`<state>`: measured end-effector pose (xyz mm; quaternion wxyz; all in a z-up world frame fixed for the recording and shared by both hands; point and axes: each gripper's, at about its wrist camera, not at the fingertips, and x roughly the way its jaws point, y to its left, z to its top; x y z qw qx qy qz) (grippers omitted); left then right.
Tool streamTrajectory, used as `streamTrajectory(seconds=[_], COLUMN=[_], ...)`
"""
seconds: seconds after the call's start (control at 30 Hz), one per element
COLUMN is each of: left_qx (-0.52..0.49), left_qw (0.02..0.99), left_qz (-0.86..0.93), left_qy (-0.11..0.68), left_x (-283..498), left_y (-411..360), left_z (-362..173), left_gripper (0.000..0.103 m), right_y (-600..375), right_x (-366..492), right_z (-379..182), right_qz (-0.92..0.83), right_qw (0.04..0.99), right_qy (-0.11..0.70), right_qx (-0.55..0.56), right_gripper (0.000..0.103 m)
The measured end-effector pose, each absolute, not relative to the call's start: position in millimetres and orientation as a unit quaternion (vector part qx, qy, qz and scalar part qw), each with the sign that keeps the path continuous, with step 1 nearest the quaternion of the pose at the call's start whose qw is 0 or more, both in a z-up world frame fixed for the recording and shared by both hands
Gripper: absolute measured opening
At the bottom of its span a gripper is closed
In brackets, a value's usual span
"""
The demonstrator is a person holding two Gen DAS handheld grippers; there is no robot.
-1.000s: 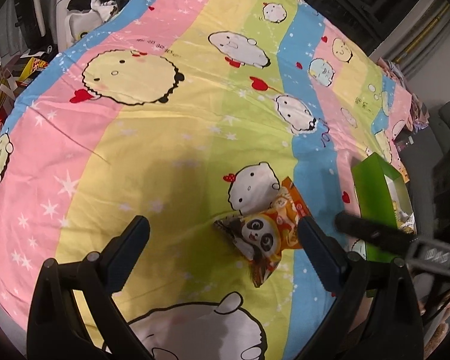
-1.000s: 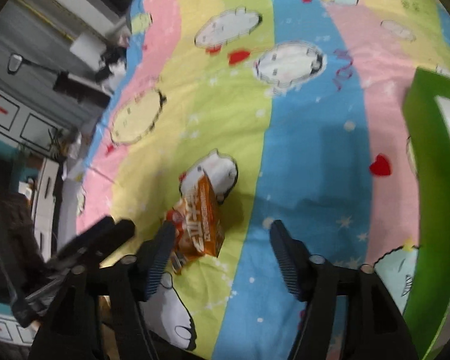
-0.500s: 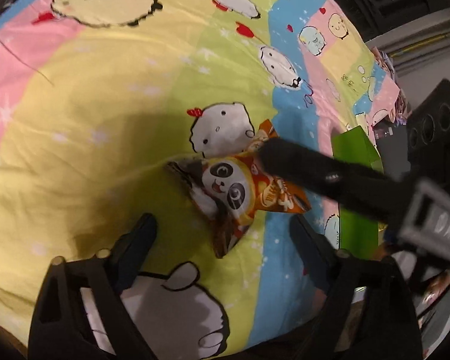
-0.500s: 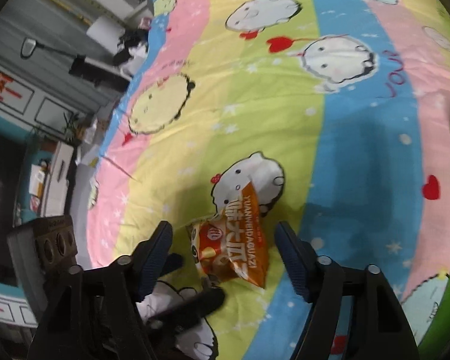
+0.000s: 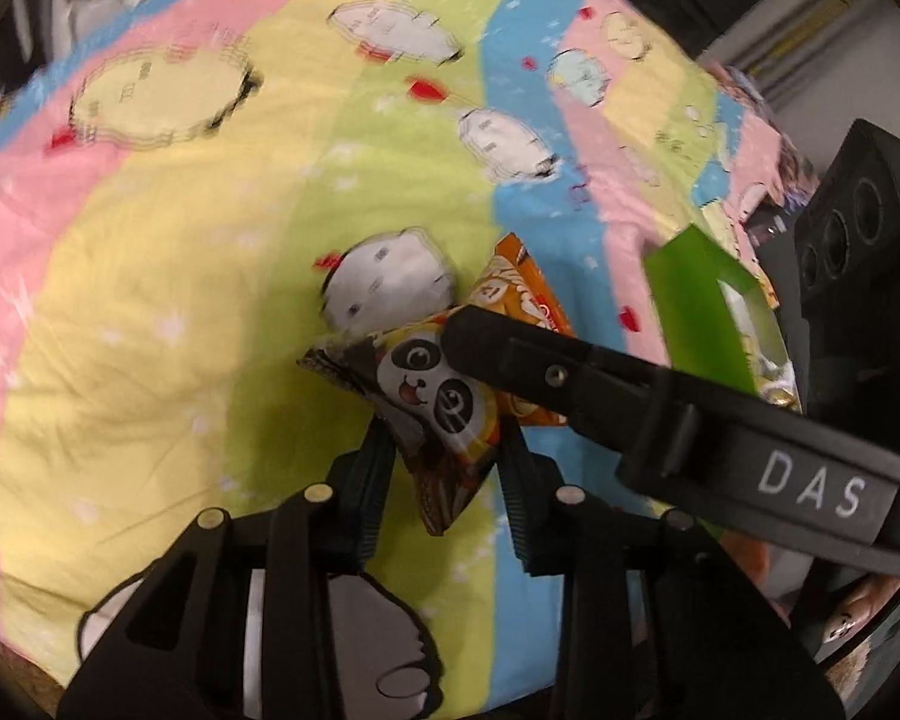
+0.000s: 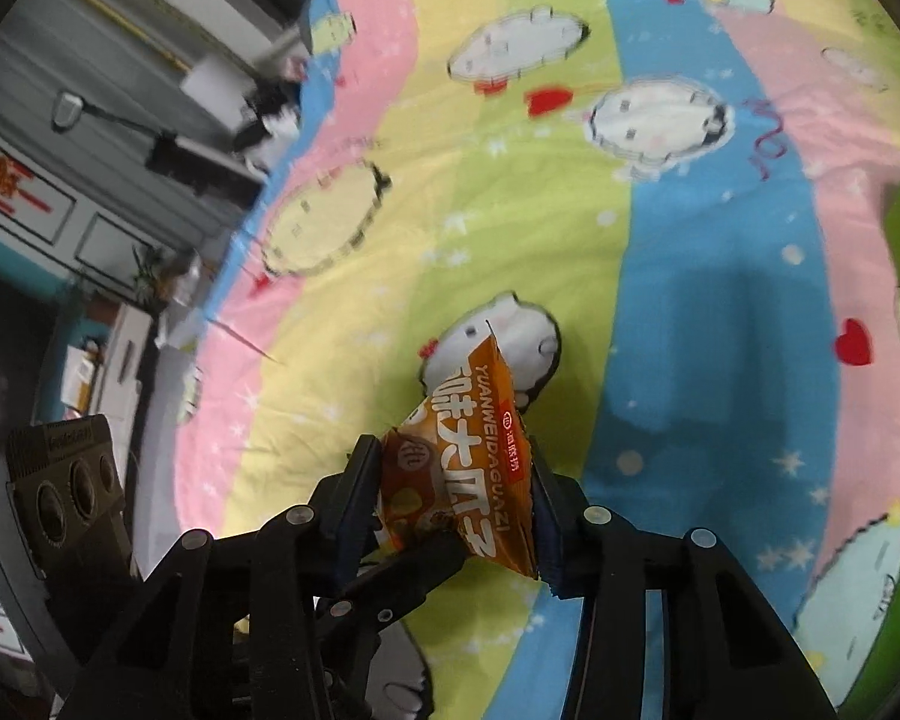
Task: Organize snacks
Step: 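Carry the panda-printed bag with the right tool over the box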
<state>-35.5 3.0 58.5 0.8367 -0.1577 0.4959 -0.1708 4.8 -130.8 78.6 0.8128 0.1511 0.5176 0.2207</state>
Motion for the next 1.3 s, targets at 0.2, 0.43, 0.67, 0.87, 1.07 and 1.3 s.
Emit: streamTrajectory(seconds=[0.2, 0.43, 0.67, 0.87, 1.07, 1.3], left_qx=[-0.111, -0.068, -0.035, -0.021, -0.006, 0.006], left_qw=[0.870, 0.887, 0.885, 0.867, 0.837, 0.810], left_qz=[-0.190, -0.238, -0.302, -0.357, -0.393, -0.399], left_qy=[0.440, 0.389, 0.353, 0.347, 0.382, 0.430], left_x=[-53, -63, -61, -45, -24, -7], left_y=[-22, -65, -119, -173, -229, -266], left_z=[109, 148, 177, 178, 153, 120], left_gripper=[0.032, 0.032, 0.032, 0.031, 0.031, 0.031], right_y=[-158, -203, -263, -309, -352, -393], right_x=[-23, -53, -76, -83, -74, -60], right_z=[128, 167, 194, 198, 176, 137], right_qz=[0.221, 0.195, 0.136, 0.075, 0.010, -0.016], right_qw=[0.849, 0.881, 0.910, 0.924, 0.923, 0.896], right_qy=[0.445, 0.375, 0.311, 0.278, 0.286, 0.321], right_qx=[0.179, 0.212, 0.238, 0.251, 0.258, 0.307], right_gripper=[0.047, 0.047, 0.047, 0.047, 0.047, 0.047])
